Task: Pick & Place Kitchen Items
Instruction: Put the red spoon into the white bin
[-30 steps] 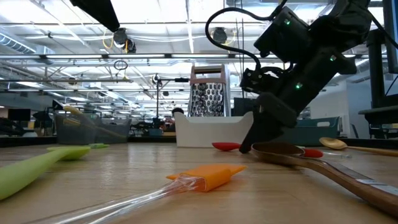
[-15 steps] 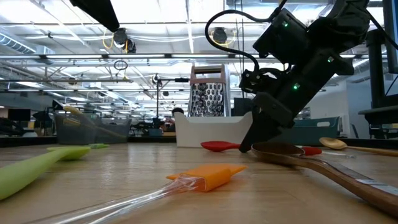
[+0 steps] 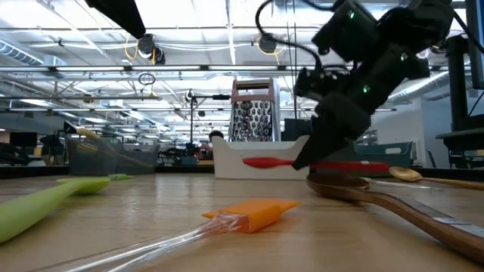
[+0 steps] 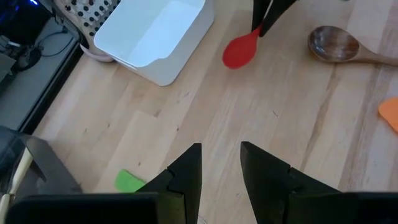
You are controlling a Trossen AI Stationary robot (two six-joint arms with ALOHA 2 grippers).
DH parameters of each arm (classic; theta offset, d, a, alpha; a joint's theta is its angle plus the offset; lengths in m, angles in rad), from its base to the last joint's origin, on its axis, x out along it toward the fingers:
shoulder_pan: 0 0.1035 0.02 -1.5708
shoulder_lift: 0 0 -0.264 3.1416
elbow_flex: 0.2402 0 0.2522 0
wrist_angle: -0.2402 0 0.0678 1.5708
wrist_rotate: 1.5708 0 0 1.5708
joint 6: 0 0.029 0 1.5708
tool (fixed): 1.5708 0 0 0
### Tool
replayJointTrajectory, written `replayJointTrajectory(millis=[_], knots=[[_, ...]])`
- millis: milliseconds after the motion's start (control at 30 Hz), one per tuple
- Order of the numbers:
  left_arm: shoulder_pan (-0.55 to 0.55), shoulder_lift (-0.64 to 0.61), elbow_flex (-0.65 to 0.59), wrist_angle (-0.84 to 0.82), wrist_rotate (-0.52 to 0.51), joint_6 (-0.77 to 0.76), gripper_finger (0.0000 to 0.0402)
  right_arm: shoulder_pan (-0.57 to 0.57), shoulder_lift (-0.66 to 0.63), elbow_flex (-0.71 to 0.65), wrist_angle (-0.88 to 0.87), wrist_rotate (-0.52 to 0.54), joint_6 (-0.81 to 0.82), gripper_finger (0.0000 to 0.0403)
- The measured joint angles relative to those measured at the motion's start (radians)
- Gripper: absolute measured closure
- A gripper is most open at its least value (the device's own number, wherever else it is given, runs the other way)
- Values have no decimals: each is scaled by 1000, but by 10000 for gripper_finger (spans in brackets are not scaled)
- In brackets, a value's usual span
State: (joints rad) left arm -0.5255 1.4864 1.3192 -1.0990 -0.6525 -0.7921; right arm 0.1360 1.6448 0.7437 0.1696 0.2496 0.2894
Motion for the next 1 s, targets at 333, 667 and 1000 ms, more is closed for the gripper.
replayJointTrajectory(millis=[333,667,1000], knots=[[0,0,0,4,0,4,286,1,-84,0,43,-99,-55,376],[0,0,0,4,0,3,286,1,-86,1,59,-97,-92,376],[0,0,0,4,-1,3,286,0,-87,93,-17,-97,-146,375]])
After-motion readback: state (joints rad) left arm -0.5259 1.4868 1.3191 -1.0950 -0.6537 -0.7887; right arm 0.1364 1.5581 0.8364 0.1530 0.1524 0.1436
